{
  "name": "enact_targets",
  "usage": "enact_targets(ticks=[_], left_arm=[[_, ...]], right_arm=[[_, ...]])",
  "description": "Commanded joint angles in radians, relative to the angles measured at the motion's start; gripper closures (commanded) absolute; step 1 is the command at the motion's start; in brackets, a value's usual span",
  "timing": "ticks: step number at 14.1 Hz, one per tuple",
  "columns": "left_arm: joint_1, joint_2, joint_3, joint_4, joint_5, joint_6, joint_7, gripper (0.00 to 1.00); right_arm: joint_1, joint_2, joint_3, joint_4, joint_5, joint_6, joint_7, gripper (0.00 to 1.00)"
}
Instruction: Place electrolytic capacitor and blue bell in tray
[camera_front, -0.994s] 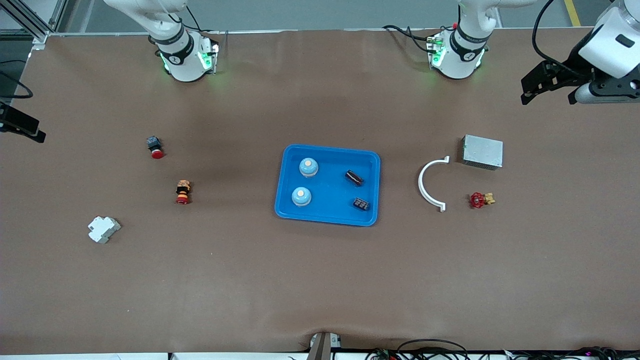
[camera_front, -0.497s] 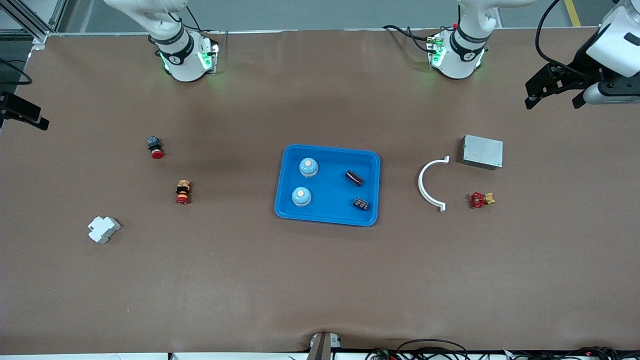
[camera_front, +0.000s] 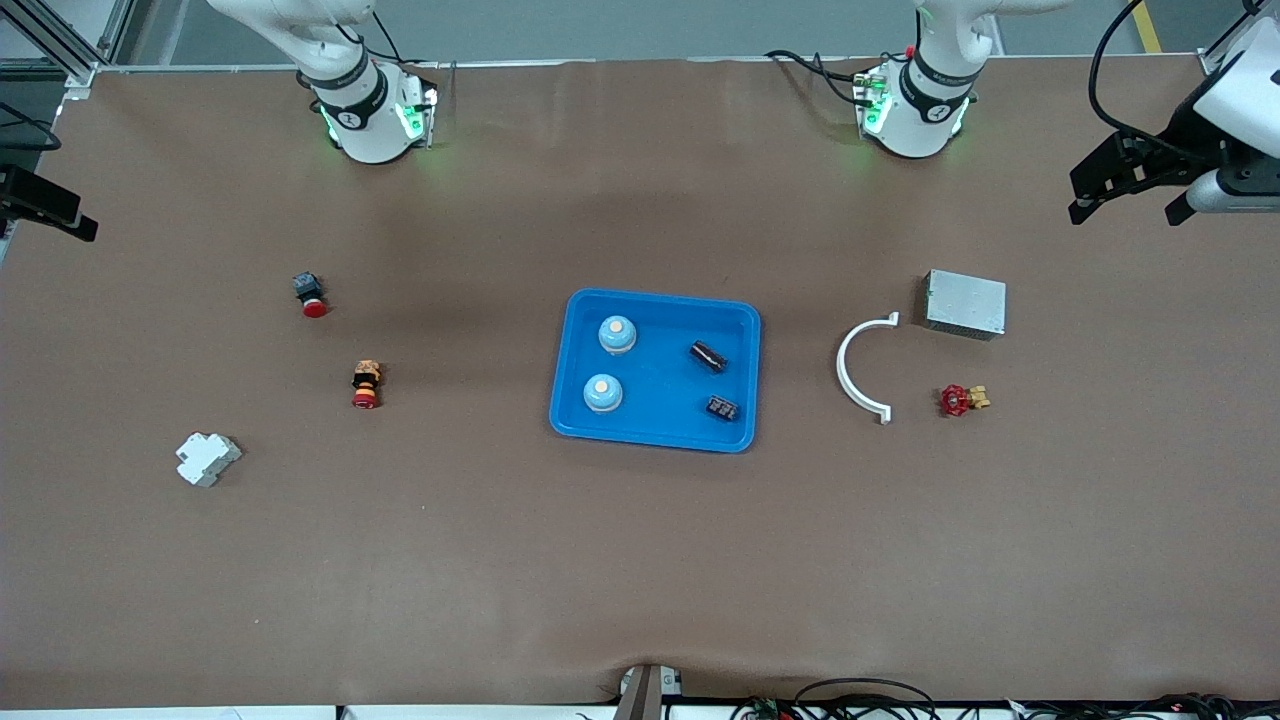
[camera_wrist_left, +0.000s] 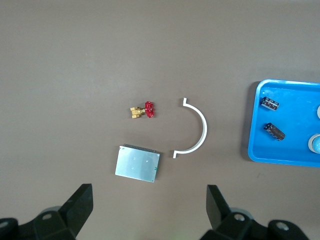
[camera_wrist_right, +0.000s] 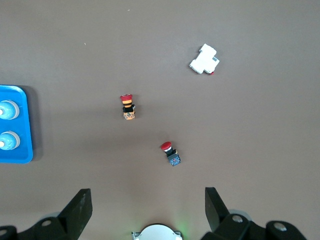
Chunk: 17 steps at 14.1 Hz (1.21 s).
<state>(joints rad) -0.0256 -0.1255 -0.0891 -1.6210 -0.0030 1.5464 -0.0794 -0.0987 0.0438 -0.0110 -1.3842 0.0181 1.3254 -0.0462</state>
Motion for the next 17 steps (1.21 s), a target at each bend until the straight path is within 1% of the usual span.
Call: enact_targets(ticks=[1,5,9,17], left_arm=[[0.000,-0.009,-0.001,0.001,0.018,-0.003,0.001,0.00],[0.000,-0.003,-0.001,0.003,0.020,-0.012,0.004,0.00],[0.001,0.004,-0.001,0.018,0.020,-0.015,0.009,0.00],[0.000,0.006,-0.001,0.024,0.020,-0.034,0.006,0.00]], right_arm=[[-0.015,-0.024,0.006,-0.018,0.017,-0.012,0.014,0.00],[-0.015,-0.024,0.008,-0.018,0.019,-0.014,0.035,0.00],[-0.016,-0.025,0.003,-0.015,0.069,-0.003,0.034,0.00],[-0.016,-0.025,0.003,-0.009,0.068,0.001,0.028,0.00]])
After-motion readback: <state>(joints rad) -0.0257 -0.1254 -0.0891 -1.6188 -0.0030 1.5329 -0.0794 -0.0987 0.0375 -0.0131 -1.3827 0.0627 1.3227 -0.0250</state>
